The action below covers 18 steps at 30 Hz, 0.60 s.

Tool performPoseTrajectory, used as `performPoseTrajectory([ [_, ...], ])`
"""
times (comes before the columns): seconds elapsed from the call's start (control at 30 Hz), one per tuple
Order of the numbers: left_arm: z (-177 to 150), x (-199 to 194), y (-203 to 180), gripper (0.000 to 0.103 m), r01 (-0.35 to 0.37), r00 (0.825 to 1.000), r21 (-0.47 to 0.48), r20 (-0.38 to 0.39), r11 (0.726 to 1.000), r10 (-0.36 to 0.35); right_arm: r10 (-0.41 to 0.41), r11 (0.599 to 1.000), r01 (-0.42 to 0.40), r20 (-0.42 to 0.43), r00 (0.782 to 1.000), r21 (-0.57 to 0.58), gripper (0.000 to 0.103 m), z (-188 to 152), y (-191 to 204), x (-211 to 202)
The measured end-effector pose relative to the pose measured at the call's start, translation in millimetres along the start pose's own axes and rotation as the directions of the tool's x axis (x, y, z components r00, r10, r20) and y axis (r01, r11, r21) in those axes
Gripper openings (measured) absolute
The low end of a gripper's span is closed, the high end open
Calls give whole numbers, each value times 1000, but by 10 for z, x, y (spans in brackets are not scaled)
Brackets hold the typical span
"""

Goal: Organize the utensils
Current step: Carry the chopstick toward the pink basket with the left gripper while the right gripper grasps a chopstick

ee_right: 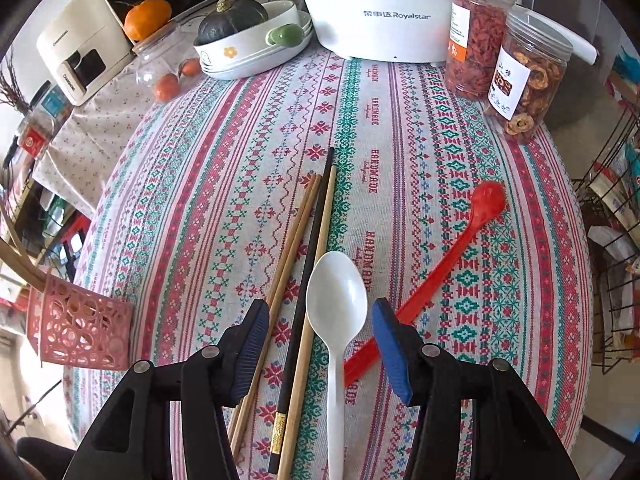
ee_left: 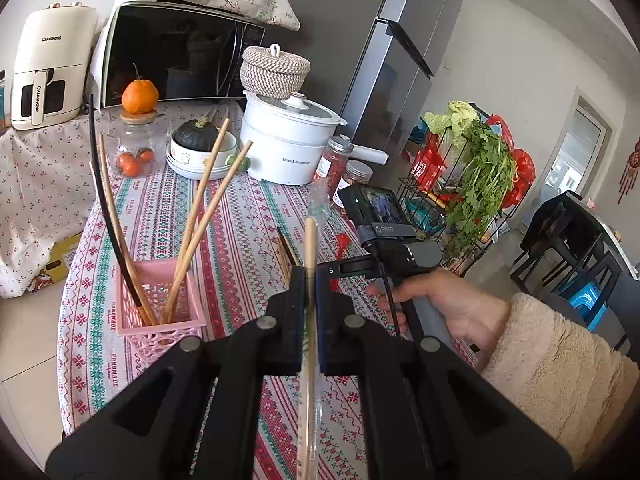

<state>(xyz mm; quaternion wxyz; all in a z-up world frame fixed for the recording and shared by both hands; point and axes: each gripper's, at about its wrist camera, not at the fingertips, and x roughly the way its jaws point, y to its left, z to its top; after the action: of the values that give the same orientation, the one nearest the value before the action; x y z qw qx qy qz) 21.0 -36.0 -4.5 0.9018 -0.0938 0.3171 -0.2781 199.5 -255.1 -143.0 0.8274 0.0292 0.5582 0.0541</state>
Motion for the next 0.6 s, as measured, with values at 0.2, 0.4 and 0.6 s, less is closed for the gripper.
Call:
performPoseTrajectory([
  [0.2,35,-115,22,6,2,999,15,48,1000,-3,-51,998,51,-15,999,-29,30,39,33,158],
  [0.4,104,-257,103,6,-16,992,-3,128,1000,17,-21,999,22,23,999,-33,6,24,33,79],
  [0.6,243,-440,205,6,-83,944,-30,318,996,88,10,1000,-10,133,991,-3,3,-18,-4,-285],
])
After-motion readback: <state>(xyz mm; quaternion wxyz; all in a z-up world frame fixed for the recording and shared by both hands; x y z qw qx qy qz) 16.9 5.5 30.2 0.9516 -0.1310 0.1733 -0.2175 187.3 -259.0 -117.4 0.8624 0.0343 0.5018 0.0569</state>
